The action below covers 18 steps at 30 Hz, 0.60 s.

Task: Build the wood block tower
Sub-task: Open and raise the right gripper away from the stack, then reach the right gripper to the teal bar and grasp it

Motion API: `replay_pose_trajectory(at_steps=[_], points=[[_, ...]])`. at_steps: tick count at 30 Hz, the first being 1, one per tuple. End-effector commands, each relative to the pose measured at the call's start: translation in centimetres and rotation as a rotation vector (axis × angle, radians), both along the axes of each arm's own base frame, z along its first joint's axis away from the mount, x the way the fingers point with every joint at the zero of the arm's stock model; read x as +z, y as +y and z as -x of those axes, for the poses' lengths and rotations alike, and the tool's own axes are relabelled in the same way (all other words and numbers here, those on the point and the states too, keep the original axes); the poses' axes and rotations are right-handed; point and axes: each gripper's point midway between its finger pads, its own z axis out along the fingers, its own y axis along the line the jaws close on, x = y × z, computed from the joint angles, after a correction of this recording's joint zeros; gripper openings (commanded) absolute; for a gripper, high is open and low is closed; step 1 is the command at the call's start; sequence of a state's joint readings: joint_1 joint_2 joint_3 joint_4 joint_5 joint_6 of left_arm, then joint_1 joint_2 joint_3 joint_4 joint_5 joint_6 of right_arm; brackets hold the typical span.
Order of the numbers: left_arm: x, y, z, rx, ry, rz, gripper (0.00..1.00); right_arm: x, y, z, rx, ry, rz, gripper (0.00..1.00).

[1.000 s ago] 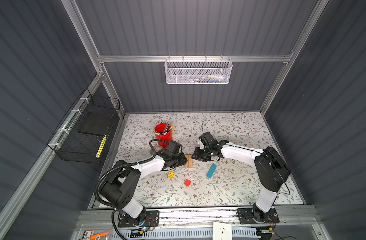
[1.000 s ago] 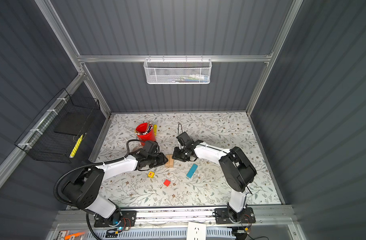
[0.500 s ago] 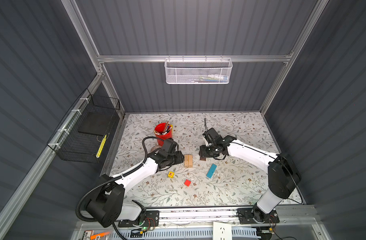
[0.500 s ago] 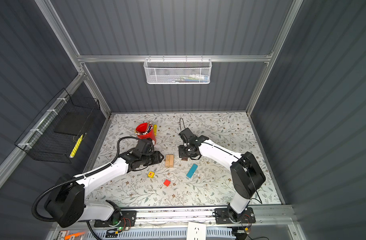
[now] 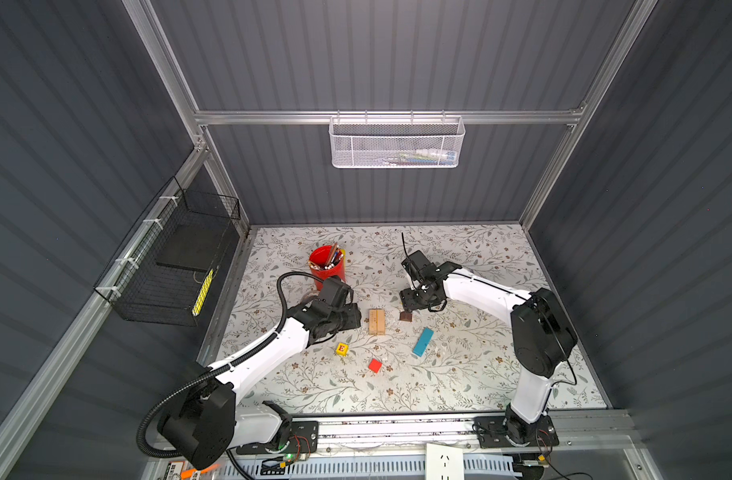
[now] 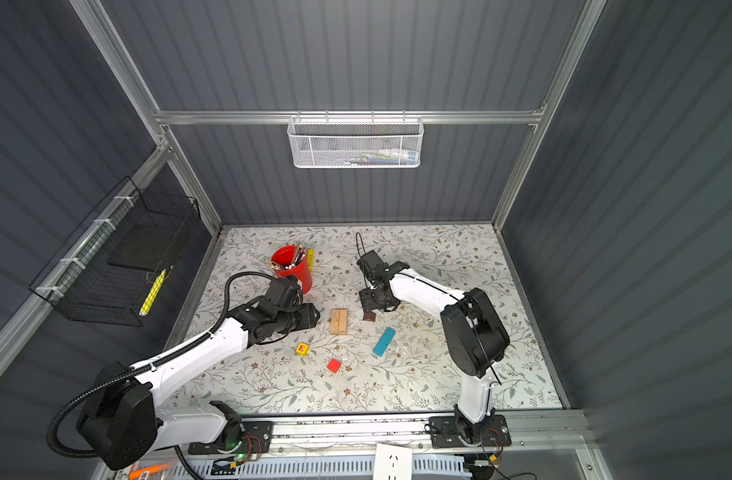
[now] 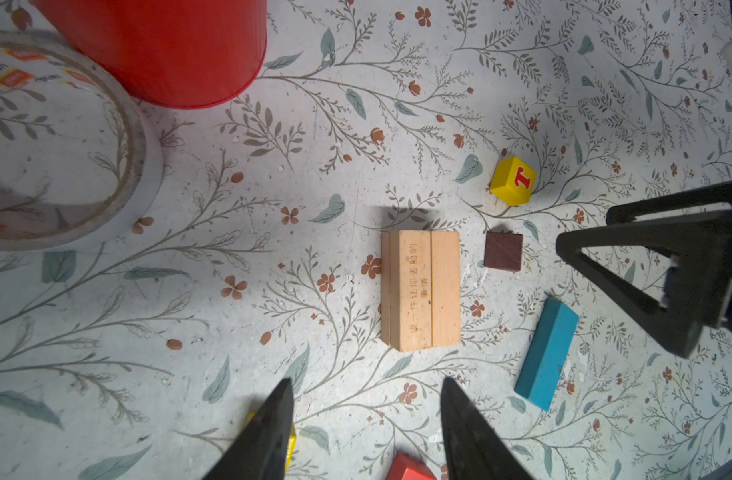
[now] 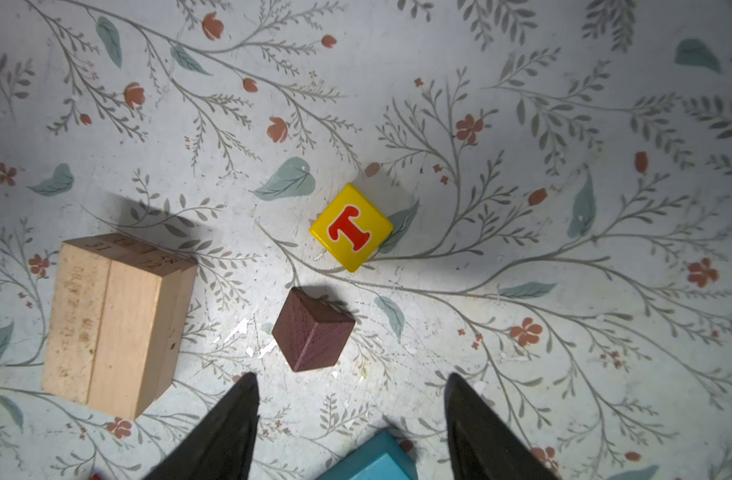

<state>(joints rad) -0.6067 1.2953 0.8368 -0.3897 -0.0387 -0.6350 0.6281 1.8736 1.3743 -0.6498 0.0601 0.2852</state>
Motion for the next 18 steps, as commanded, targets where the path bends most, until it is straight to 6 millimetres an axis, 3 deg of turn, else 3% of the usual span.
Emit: replay_pose_trajectory(at_steps=[1,7,18], points=[[1.5,0.6,-0.3,0.012,-0.035,-0.013,0.58,0.4,0.3,-0.7,0.037,-0.016,0.021,0.7],[1.6,0.9,-0.1,0.019,-0.029,-0.02,0.59,-0.7,-1.2,0.3,-0.057,0.025,0.055,0.71],[1.9,1.5,0.1,0.035,-0.042,-0.032,0.6,-2.9,-3.4,6.4,-0.226,0.127,0.106,0.73]])
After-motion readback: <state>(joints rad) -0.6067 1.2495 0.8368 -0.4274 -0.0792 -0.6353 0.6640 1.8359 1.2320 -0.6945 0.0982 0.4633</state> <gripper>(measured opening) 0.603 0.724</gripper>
